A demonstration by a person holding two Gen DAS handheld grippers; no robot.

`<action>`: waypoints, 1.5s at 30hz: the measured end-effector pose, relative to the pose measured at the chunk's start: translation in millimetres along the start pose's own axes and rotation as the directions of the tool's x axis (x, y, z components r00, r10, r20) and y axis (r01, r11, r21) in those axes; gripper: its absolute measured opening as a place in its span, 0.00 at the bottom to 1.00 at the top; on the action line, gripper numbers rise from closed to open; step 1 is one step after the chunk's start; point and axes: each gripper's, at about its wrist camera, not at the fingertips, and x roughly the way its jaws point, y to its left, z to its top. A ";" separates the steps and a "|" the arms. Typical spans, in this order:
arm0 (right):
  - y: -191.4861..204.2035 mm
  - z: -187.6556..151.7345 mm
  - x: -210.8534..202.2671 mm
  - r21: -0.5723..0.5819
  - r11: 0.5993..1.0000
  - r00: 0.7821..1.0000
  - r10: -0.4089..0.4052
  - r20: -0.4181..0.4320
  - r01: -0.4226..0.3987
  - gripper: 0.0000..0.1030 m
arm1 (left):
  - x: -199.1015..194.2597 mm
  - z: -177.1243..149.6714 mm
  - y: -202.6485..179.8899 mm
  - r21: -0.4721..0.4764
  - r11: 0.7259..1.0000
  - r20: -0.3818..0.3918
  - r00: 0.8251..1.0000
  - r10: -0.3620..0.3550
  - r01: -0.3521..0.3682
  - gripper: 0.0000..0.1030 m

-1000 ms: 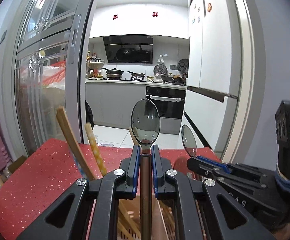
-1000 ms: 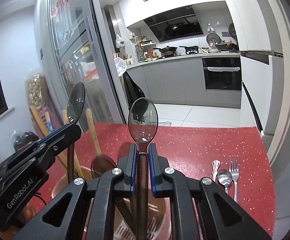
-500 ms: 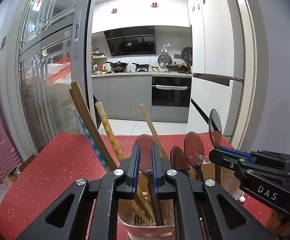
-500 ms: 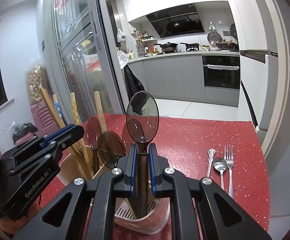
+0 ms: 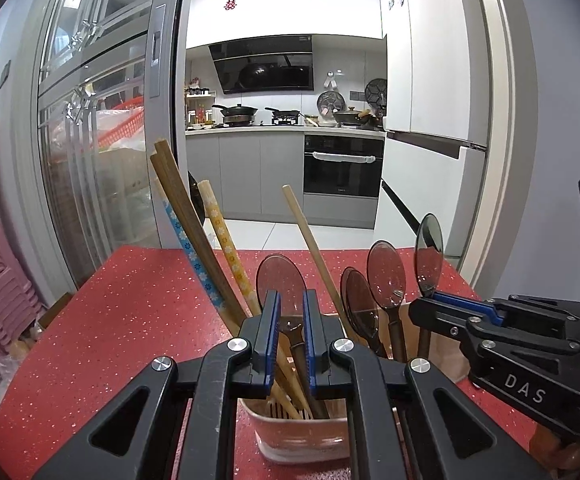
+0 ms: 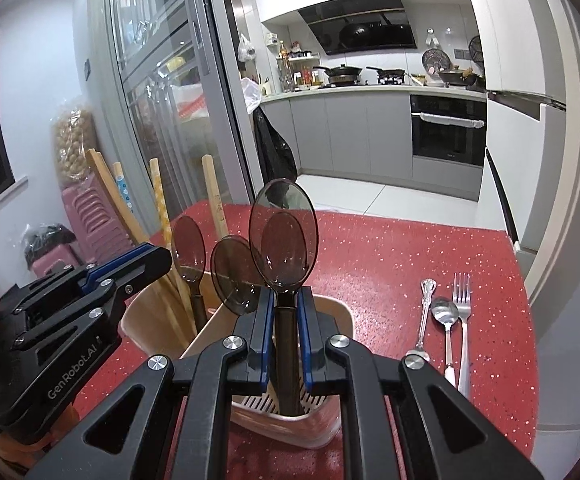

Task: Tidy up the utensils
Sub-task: 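Lower both held spoons into the holder and open both tools, then withdraw both open tools up and away from the holder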

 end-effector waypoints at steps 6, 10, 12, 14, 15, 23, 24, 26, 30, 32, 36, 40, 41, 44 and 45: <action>-0.1 -0.7 -1.4 0.019 1.000 1.000 0.005 -0.028 -0.005 0.43 | -5.7 -1.3 -2.2 0.004 1.000 -0.014 1.000 -0.002 0.002 0.34; 0.0 0.4 -8.8 0.035 0.999 1.000 0.003 -0.020 -0.002 0.43 | -9.1 -4.5 -0.9 -0.002 1.000 -0.036 0.999 -0.003 0.003 0.34; 0.2 2.4 -14.4 0.041 0.999 1.000 -0.001 -0.012 0.002 0.44 | -10.5 -5.2 -0.7 -0.004 1.000 -0.044 0.999 0.000 0.000 0.34; 0.3 3.7 -19.8 0.049 0.999 1.000 0.000 -0.007 0.001 0.47 | -13.6 -5.3 -0.4 -0.005 1.000 -0.053 0.999 0.003 -0.004 0.34; 0.5 4.1 -23.1 0.055 0.998 1.000 0.002 -0.006 -0.002 0.49 | -15.1 -5.4 -0.1 -0.005 1.000 -0.058 0.998 0.004 -0.004 0.34; 6.6 -5.6 -46.5 0.094 0.996 0.999 -0.007 -0.037 0.011 0.63 | -35.4 -14.7 0.8 0.020 1.000 -0.117 0.993 0.004 -0.001 0.34; 7.2 -8.8 -50.1 0.105 0.994 0.999 -0.005 -0.044 0.010 0.64 | -38.2 -17.0 1.6 0.021 1.000 -0.123 0.992 0.005 -0.002 0.34; 8.0 -13.8 -54.3 0.124 0.992 0.998 -0.015 -0.066 0.023 0.69 | -44.6 -22.3 2.9 0.025 1.000 -0.143 0.990 0.007 -0.004 0.34; 8.5 -25.8 -61.5 0.173 0.984 0.994 -0.015 -0.112 0.034 0.72 | -56.1 -33.5 6.8 0.019 1.000 -0.177 0.984 0.021 -0.018 0.34; 10.5 -33.2 -65.3 0.191 0.981 0.991 -0.021 -0.134 0.047 0.73 | -61.5 -38.1 10.1 0.012 1.000 -0.187 0.982 0.024 -0.022 0.34; 17.1 -42.7 -72.7 0.201 0.977 0.986 -0.041 -0.159 0.073 0.76 | -72.9 -46.0 15.8 0.008 1.000 -0.194 0.980 0.031 -0.030 0.34; 26.7 -51.3 -78.9 0.208 0.975 0.983 -0.043 -0.180 0.081 0.76 | -85.2 -53.6 22.2 -0.016 1.000 -0.194 0.981 0.024 -0.027 0.34; 29.8 -52.8 -80.5 0.205 0.975 0.982 -0.042 -0.182 0.080 0.76 | -87.5 -55.2 23.6 -0.022 0.999 -0.194 0.981 0.019 -0.024 0.34; 39.3 -57.1 -84.7 0.192 0.977 0.980 -0.055 -0.192 0.093 0.77 | -94.0 -60.2 27.9 -0.029 0.999 -0.202 0.979 0.015 -0.021 0.34; 41.6 -59.2 -86.3 0.192 0.977 0.979 -0.057 -0.196 0.095 0.77 | -95.2 -61.6 29.0 -0.031 0.999 -0.204 0.979 0.014 -0.021 0.34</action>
